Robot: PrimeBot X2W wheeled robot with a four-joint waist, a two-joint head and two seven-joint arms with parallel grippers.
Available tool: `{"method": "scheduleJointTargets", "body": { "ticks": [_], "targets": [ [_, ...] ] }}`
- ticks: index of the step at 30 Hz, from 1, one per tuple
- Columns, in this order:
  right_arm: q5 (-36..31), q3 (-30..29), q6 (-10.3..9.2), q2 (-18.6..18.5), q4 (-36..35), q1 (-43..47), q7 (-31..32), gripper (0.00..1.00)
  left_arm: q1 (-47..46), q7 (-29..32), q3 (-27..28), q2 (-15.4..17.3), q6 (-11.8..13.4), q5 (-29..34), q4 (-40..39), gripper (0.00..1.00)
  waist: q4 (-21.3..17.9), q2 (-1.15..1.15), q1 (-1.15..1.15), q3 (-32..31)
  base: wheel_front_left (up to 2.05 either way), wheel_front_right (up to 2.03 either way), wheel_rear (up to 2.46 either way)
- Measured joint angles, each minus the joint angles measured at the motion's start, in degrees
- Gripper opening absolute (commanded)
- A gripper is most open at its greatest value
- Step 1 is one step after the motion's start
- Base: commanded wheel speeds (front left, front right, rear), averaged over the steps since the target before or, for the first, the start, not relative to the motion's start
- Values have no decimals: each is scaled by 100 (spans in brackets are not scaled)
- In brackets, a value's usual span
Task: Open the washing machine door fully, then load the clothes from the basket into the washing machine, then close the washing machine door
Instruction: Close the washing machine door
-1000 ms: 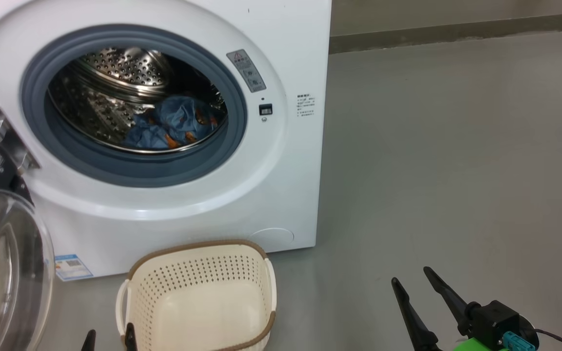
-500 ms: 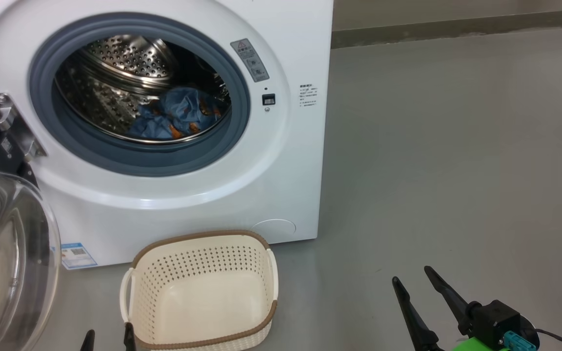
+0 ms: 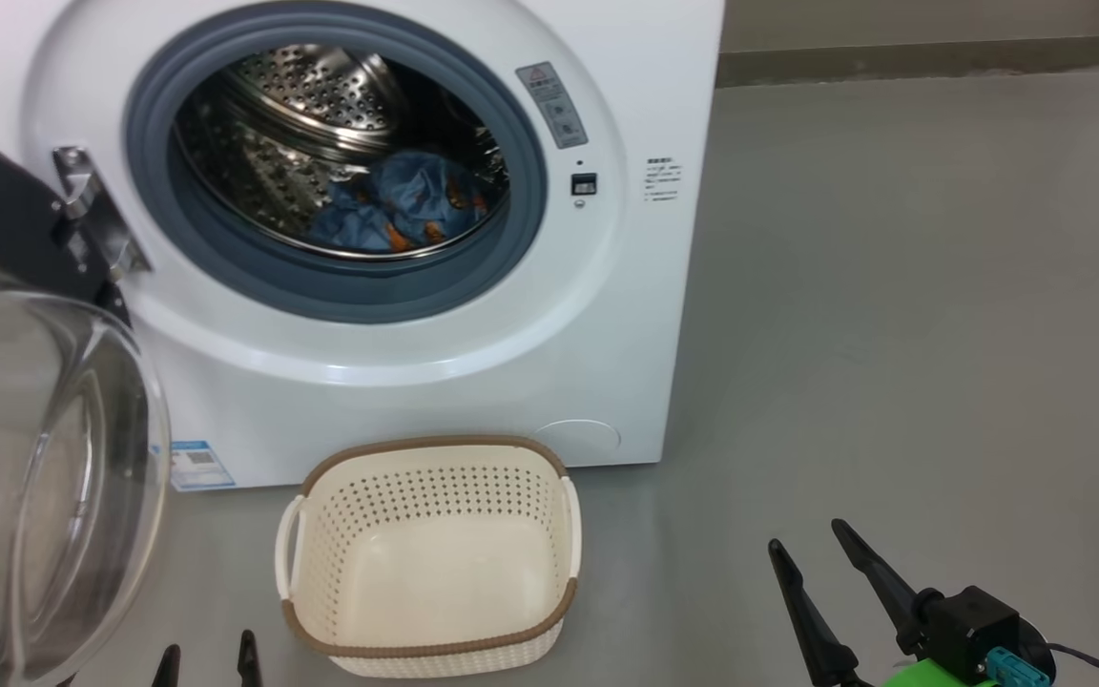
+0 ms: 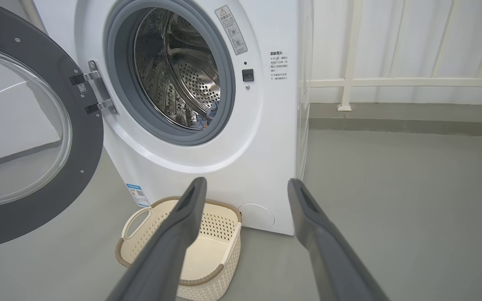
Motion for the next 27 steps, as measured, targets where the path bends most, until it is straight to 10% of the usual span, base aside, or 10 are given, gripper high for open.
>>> {"method": "scheduleJointTargets", "body": {
  "ticks": [27],
  "targets": [
    [1, 79, 0, 3, 27, -97, 0, 100, -5, 0, 9, 0, 136, -19, -24, 100, 1852, 0, 0, -18, 0, 0, 0]
  ]
}}
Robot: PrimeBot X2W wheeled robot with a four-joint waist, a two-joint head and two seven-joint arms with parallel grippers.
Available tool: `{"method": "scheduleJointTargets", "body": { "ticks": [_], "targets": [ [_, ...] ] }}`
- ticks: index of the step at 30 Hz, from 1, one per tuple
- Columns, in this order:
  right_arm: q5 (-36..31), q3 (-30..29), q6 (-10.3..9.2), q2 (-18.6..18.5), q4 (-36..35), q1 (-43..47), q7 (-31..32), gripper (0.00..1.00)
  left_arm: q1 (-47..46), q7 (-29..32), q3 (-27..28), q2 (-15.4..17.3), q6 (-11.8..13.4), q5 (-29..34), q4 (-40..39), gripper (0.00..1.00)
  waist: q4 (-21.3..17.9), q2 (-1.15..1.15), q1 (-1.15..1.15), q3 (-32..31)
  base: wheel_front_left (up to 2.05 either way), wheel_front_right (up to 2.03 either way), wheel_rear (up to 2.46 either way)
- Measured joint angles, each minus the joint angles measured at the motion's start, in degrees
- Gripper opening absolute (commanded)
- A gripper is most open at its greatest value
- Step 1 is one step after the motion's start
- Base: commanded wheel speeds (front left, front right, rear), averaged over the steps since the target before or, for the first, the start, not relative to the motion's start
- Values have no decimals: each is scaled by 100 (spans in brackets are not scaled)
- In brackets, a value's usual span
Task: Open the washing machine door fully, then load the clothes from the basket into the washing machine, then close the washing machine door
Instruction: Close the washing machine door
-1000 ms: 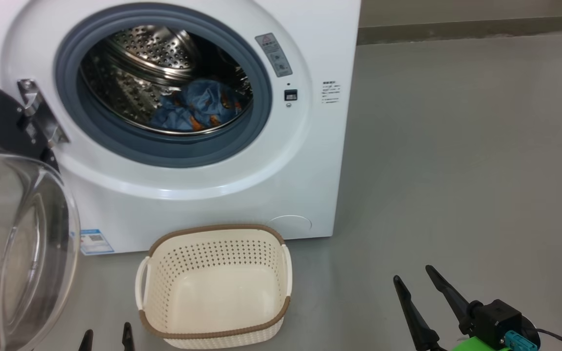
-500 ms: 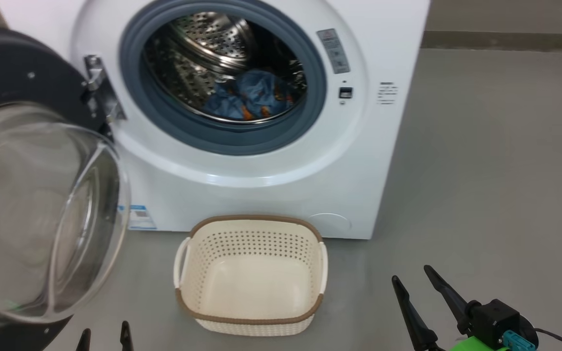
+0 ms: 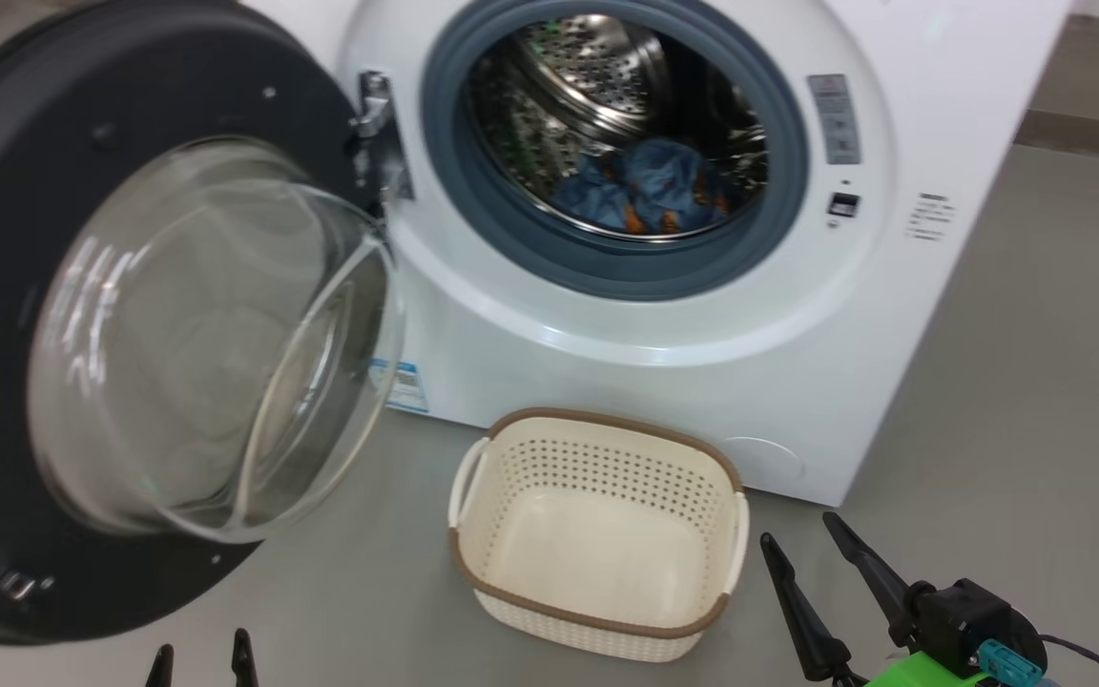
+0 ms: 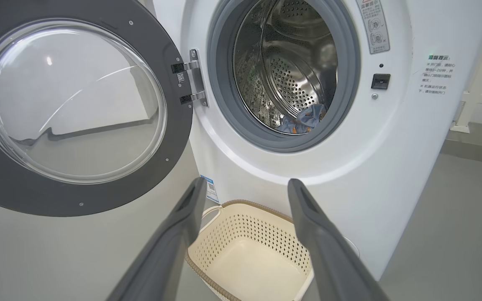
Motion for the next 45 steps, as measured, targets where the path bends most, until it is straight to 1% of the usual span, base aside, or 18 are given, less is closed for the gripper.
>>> {"method": "scheduleJointTargets", "body": {
  "ticks": [9, 14, 19, 30, 31, 32, 33, 37, 40, 44, 45],
  "targets": [
    [0, -1, 0, 35, -1, 0, 0, 100, 1, 0, 20, 1, 1, 0, 29, 100, 656, 0, 0, -52, 0, 0, 0],
    [0, 21, 0, 41, 4, -1, 0, 100, 2, 0, 54, 1, 2, 0, 32, 100, 835, 0, 0, -53, 0, 0, 0],
    [0, 48, 0, 40, 27, -1, 0, 100, 1, 0, 77, 1, 2, 0, 32, 100, 897, 0, 0, -5, 0, 0, 0],
    [0, 82, 0, 45, 52, -7, 0, 100, 1, 0, 130, 0, 7, -1, 33, 100, 902, 0, 0, 8, 0, 0, 0],
    [0, 87, 0, 47, 52, -7, 0, 100, 1, 0, 131, 0, 29, -24, 42, 79, 900, 0, 0, 6, 0, 0, 0],
    [0, 90, 0, 49, 52, -7, 0, 100, 1, 0, 133, 0, 29, -71, 58, 36, 898, 0, 0, 4, 0, 0, 0],
    [0, 92, 0, 53, 52, -7, 0, 100, 1, 0, 141, -1, 29, -136, 67, 0, 896, 0, 0, 3, 0, 0, 0],
    [0, 92, 0, 59, 54, -7, 0, 100, 0, 0, 235, -2, 16, -657, 101, 0, 893, 0, 0, -2, 0, 0, 0],
    [0, 90, 0, 63, 55, -7, 1, 100, -4, 0, 396, -3, 16, -1281, 109, 0, 894, 0, 0, -2, 0, 0, 0],
    [0, 91, 0, 77, 55, -7, 1, 100, -69, 1, 788, -18, -87, -2427, 174, 0, 899, 0, 0, 3, 0, 0, 0],
    [0, 91, 0, 83, 55, -7, 1, 100, -125, 1, 921, -25, -143, -2865, 230, 0, 901, 0, 0, 5, 0, 0, 0]
  ]
}}
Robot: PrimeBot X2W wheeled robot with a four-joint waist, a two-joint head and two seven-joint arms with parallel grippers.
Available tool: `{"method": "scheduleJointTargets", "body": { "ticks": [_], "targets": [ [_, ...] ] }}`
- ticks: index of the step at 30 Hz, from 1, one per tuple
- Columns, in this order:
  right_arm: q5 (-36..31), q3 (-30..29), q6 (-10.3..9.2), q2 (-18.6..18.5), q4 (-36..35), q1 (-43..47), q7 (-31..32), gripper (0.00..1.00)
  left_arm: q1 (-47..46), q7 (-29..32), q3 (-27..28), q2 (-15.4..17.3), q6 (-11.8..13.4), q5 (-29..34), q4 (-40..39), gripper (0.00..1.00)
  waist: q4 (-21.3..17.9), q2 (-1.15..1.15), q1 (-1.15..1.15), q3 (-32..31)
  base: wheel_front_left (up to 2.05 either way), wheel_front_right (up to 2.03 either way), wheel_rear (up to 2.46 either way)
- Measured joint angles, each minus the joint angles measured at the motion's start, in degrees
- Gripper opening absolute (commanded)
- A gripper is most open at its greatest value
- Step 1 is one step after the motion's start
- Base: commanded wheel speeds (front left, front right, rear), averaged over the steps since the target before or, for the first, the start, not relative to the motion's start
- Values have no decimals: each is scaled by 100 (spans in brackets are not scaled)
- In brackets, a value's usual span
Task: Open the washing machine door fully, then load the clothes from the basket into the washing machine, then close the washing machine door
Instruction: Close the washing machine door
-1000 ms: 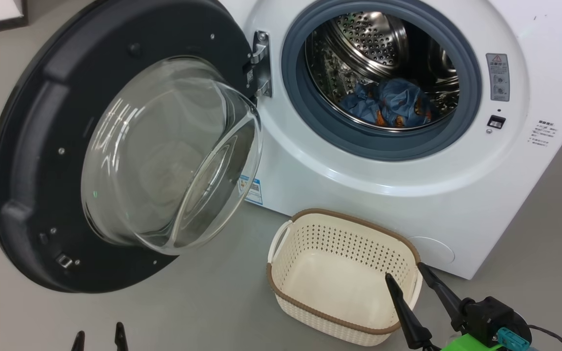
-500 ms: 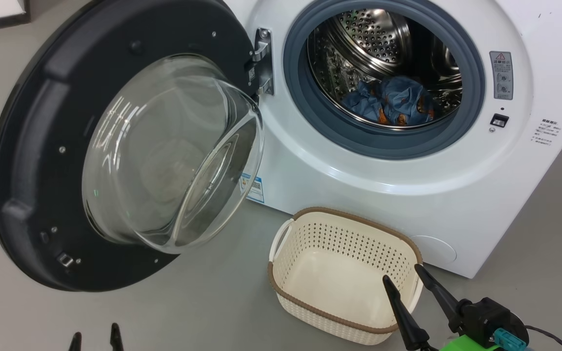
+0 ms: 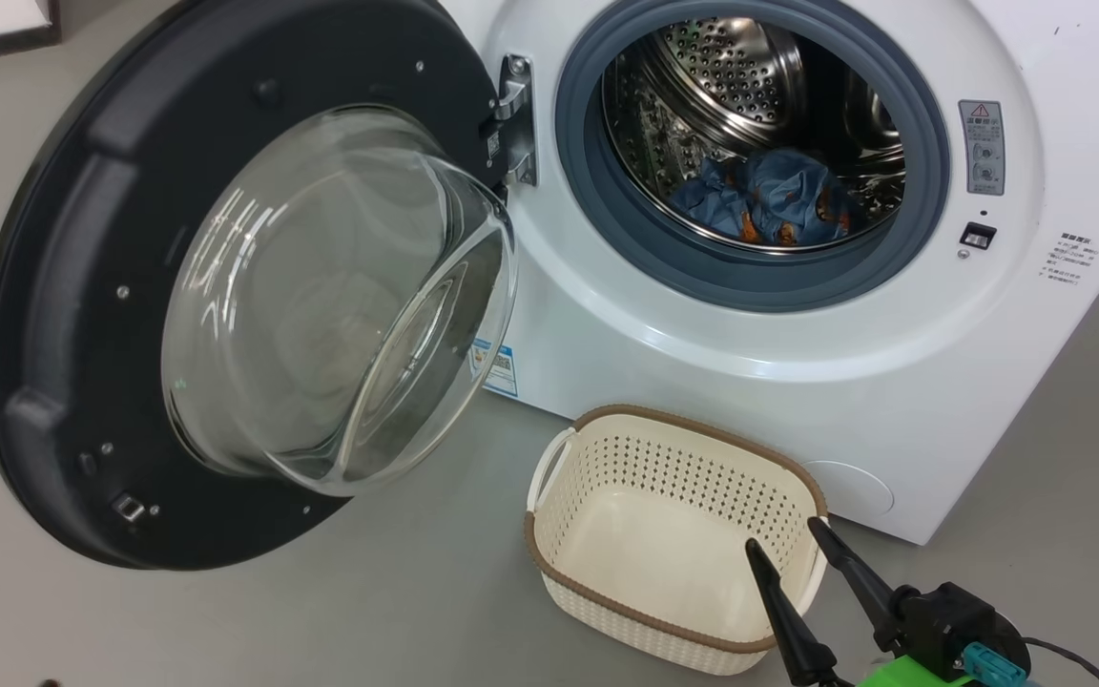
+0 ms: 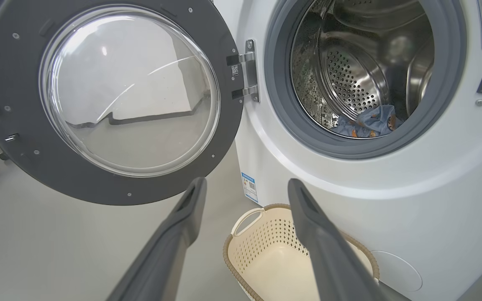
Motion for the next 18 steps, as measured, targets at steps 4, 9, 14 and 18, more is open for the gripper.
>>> {"method": "scheduleJointTargets", "body": {
  "ticks": [4, 9, 14, 18],
  "targets": [
    [0, -3, 0, 10, 1, 0, -1, 100, -276, -1, 588, -13, -245, -1023, 162, 0, 4, 0, 0, 6, 0, 0, 0],
    [0, -29, 0, 33, 1, 1, 0, 100, -838, 13, 1414, -15, -528, -2042, 354, 0, -8, 0, 0, -13, 0, 0, 0],
    [0, -75, 0, 55, -4, 13, 0, 100, -1476, 493, 2087, 584, -544, -2880, 715, 0, -48, 0, 0, -41, 0, 0, 0],
    [0, -82, 0, 51, -4, 16, 0, 100, -1912, 715, 2331, 1100, -559, -3108, 954, 0, -115, 0, 0, 1, 0, 0, 0]
  ]
}}
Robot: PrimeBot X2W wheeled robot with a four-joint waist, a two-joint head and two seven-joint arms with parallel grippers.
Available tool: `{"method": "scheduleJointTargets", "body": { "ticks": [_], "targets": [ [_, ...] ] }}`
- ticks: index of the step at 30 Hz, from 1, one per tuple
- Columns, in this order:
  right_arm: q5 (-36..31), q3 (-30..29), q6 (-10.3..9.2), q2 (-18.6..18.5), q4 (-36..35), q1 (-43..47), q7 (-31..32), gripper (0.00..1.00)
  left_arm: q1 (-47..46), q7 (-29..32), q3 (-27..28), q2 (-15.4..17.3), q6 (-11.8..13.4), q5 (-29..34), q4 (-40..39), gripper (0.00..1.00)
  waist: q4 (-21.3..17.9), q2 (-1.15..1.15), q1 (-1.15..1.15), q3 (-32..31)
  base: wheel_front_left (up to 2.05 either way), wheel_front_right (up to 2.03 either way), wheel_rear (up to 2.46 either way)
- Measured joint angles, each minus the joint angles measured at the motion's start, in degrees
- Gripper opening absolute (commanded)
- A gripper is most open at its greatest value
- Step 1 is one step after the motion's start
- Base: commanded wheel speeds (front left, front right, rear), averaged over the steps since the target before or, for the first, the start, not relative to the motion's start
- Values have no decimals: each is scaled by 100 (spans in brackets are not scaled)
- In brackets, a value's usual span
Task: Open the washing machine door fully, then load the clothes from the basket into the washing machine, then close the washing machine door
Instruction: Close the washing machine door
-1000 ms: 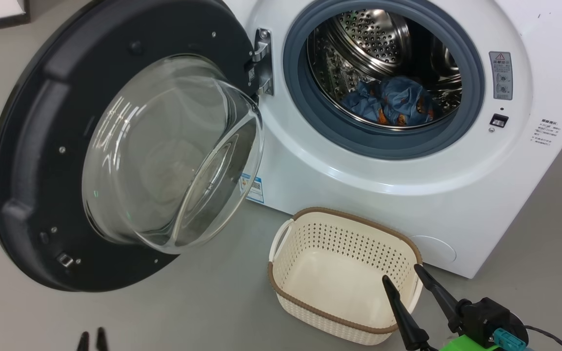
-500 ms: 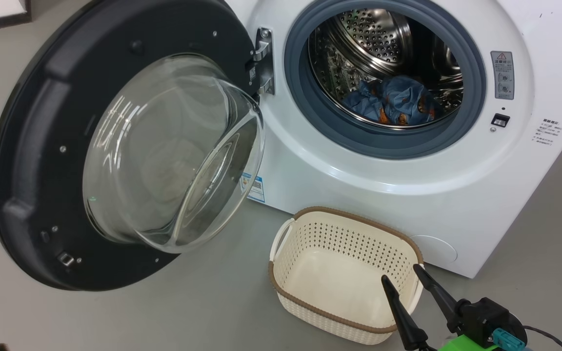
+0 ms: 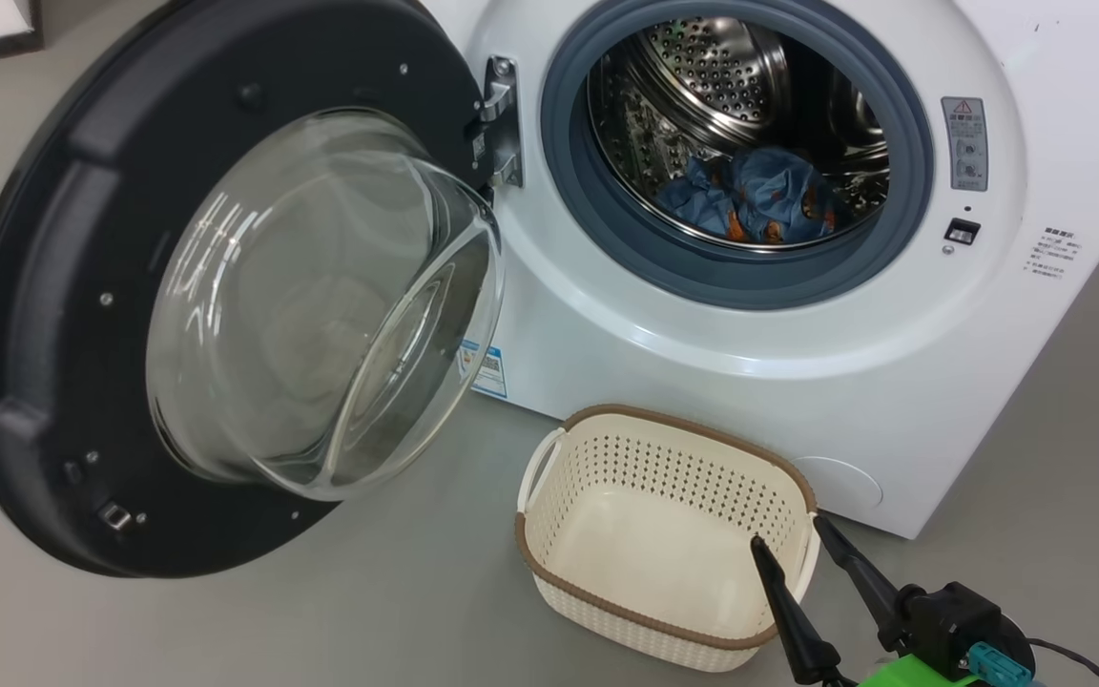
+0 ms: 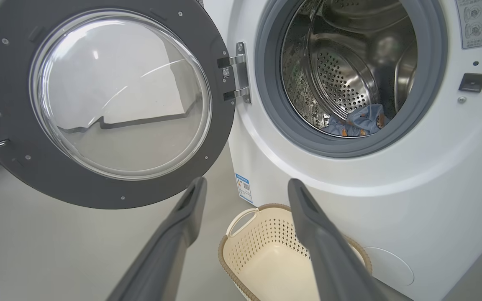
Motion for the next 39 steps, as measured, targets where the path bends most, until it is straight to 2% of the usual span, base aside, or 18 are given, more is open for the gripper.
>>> {"method": "scheduleJointTargets", "body": {
  "ticks": [5, 6, 9, 14, 21, 28, 39],
  "targets": [
    [0, 1, 0, -8, 1, 1, -1, 100, -468, 399, 5, 350, 67, -166, 289, 0, -63, 0, 0, 97, 0, 0, 0],
    [-3, 75, 0, -15, 19, -8, -1, 100, -1603, 1318, 133, 851, 240, -877, 1328, 0, -222, 0, 0, 302, 0, 0, 0],
    [-3, 122, 0, -24, 49, -16, -1, 100, -1955, 1652, 158, 961, 187, -1121, 1693, 0, -337, 0, 0, 347, 0, 0, 0],
    [-3, 124, 0, -91, 67, -17, 0, 100, -2129, 1969, 90, 1143, 113, -1169, 2034, 0, -495, 0, 0, 371, 0, 0, 0],
    [-3, 97, 0, -141, 70, -16, -1, 100, -2230, 2418, -33, 1135, 22, -1233, 2363, 0, -618, 0, 0, 368, 0, 0, 0],
    [-3, 107, 0, -141, 73, -15, -1, 100, -2225, 2804, 5, 1079, -180, -1489, 2596, 0, -659, 0, 0, 297, 0, 0, 0],
    [-1, 110, 0, -201, 71, -9, 0, 100, -2097, 3396, 35, 929, -439, -1749, 2615, 0, -689, 0, 0, 201, 0, 0, 0]
  ]
}}
